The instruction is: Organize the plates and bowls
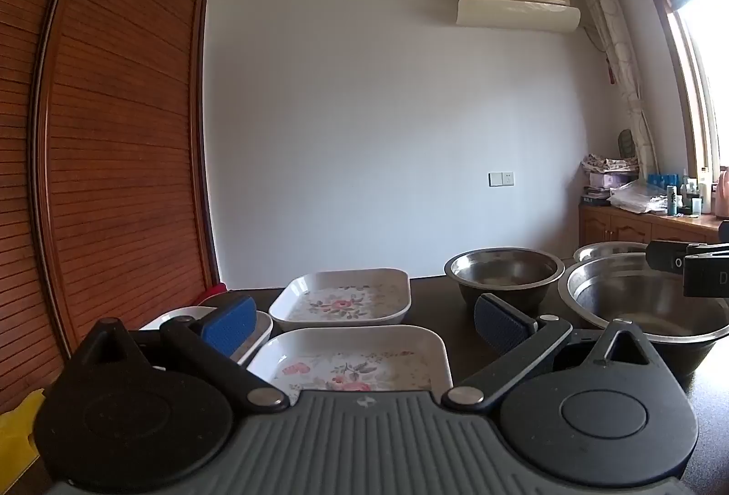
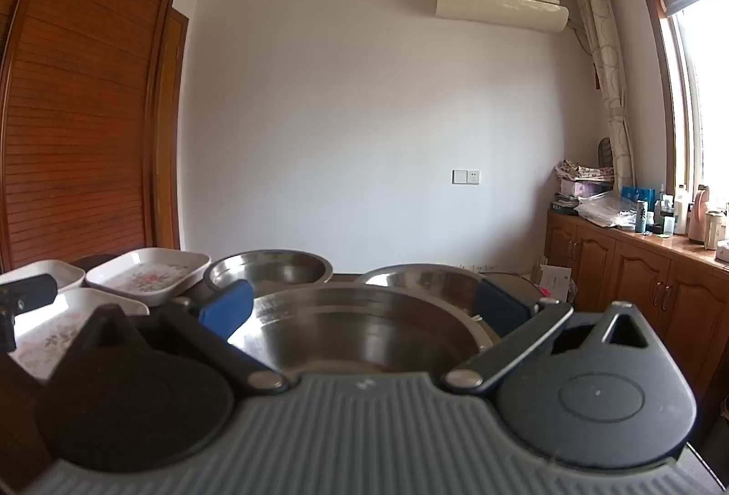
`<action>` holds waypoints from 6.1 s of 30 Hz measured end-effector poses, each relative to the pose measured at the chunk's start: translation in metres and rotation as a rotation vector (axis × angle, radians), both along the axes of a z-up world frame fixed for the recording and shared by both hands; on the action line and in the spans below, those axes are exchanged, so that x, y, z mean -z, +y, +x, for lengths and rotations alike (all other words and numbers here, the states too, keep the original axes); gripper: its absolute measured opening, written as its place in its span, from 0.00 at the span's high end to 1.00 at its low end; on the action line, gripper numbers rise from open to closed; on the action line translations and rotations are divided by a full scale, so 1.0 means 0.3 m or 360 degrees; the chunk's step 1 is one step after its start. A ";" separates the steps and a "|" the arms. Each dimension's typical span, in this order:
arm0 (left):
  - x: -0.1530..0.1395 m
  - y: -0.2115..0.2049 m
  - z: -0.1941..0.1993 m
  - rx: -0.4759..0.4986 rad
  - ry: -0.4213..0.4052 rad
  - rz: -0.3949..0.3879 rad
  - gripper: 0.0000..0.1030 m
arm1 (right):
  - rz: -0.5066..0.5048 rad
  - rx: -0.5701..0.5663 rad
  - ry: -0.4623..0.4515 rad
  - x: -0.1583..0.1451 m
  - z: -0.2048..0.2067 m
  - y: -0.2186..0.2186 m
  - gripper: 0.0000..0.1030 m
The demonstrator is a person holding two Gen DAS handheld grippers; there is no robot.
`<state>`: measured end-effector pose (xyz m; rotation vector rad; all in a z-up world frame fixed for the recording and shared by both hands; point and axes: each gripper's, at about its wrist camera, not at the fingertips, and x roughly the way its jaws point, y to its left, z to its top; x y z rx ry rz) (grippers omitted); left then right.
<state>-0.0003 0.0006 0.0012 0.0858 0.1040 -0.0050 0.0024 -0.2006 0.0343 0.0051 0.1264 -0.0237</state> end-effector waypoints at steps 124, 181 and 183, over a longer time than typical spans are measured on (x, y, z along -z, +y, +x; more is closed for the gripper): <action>-0.107 0.294 -0.189 -0.0006 0.0266 0.0057 0.00 | -0.0069 -0.0573 0.0046 -0.110 -0.191 0.279 0.11; 0.009 0.405 0.137 0.0237 0.0768 -0.0300 0.70 | -0.0219 -0.0802 0.1277 -0.066 0.488 0.486 0.54; 0.011 0.404 0.135 0.0214 0.0759 -0.0284 0.70 | -0.0242 -0.0778 0.1257 -0.071 0.472 0.491 0.60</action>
